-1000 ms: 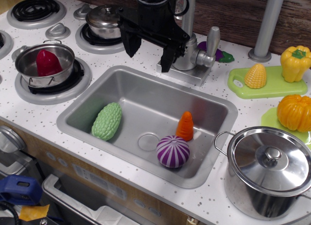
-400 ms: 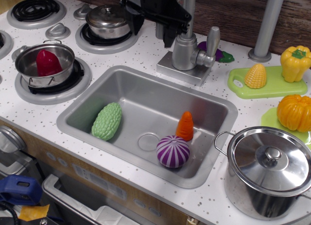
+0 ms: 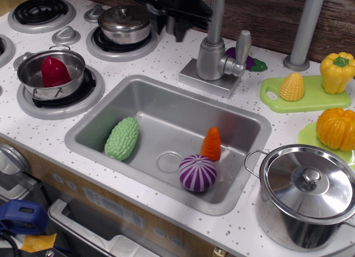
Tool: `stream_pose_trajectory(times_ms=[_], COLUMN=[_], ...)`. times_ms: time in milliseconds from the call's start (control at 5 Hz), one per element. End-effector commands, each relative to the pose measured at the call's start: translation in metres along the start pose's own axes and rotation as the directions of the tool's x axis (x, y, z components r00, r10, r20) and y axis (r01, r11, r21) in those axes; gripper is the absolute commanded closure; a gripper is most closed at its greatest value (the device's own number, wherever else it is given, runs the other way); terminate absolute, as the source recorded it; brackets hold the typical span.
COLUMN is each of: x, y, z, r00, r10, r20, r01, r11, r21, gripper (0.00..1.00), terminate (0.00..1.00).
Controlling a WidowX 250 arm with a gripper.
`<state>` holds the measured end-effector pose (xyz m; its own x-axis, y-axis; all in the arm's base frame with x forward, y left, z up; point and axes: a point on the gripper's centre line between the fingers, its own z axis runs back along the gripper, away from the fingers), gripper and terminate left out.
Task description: Turn faucet front to left
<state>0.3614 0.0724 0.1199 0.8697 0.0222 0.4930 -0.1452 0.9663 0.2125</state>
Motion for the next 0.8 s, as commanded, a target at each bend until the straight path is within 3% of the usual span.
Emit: stream_pose_trajectory(times_ms=[0,200,600], x=[0.013,0.018,0.04], y=[0.035,0.043,0.048], z=[-0.007,-0.016,-0.034], r00=[0.993,0.987,0.978], r10=[-0.079,-0.094,-0.12], r20=[0.086,0.13,0.17], r01=[0.078,0.092,0.123], r11=[0.997,0.995,0.992], r21=[0.013,0.026,-0.006], gripper=[1.0,1.0,1.0], terminate=[0.0,0.0,0.0])
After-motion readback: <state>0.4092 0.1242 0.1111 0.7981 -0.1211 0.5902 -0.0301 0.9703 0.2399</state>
